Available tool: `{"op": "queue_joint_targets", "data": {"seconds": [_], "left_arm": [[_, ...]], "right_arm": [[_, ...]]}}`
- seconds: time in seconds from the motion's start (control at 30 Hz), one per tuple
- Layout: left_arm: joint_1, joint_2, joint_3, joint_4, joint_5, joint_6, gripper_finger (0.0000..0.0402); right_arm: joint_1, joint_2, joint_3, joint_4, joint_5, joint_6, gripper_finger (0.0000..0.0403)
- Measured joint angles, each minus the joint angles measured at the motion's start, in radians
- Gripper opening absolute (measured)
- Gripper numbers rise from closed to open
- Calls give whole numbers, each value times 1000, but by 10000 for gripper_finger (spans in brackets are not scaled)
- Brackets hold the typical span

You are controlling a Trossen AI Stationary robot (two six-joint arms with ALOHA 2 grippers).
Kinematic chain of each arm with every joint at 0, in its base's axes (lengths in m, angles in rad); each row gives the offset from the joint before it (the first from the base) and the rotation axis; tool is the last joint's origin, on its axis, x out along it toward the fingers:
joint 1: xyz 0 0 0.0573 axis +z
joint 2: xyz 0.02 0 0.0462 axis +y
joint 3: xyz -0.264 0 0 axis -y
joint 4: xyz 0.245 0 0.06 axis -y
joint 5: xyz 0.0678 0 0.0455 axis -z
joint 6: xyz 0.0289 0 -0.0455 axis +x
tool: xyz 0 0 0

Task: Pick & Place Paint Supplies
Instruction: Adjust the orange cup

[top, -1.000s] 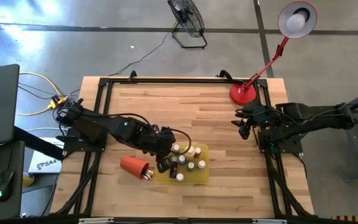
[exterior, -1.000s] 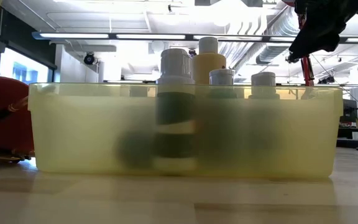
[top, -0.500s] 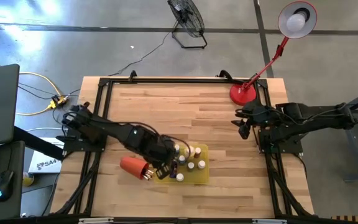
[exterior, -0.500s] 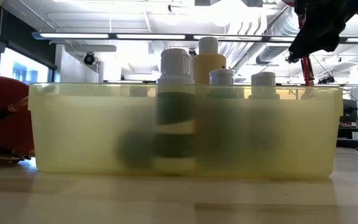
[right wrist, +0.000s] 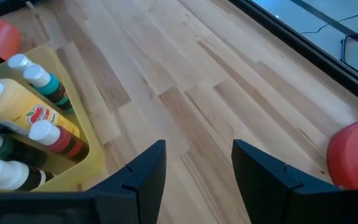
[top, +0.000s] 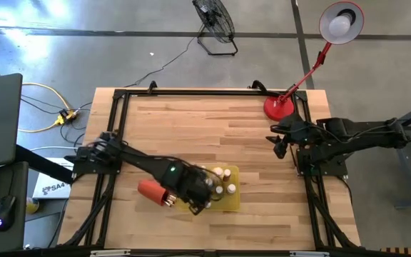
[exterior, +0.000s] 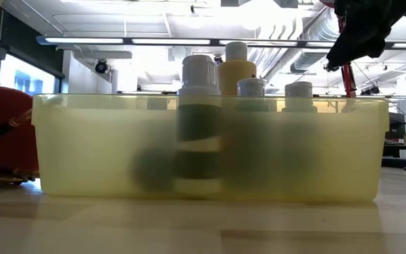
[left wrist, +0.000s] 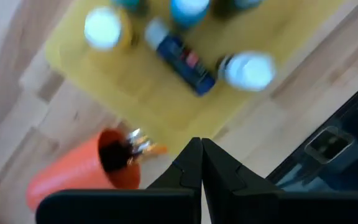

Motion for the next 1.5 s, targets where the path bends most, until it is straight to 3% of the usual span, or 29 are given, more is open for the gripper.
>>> {"op": "queue_joint_targets", "data": {"seconds": [0.17,0.33,0.67,1.07,1.3,1.5], "left_arm": [[18,144,254,-139,-9,47,0],[13,186,285,-134,7,13,0],[1,218,160,-125,89,72,0],[27,187,55,-131,99,176,0],[79,65,-122,-127,91,215,0],[53,-80,-254,-140,122,86,0]], "right_arm": [[0,0,0,-20,-1,0,174],[0,1,0,-42,-2,0,174],[0,0,0,-45,-25,-1,174],[0,0,0,-40,-26,0,174],[0,0,0,-37,-27,2,174],[0,0,0,-34,-26,3,174]]}}
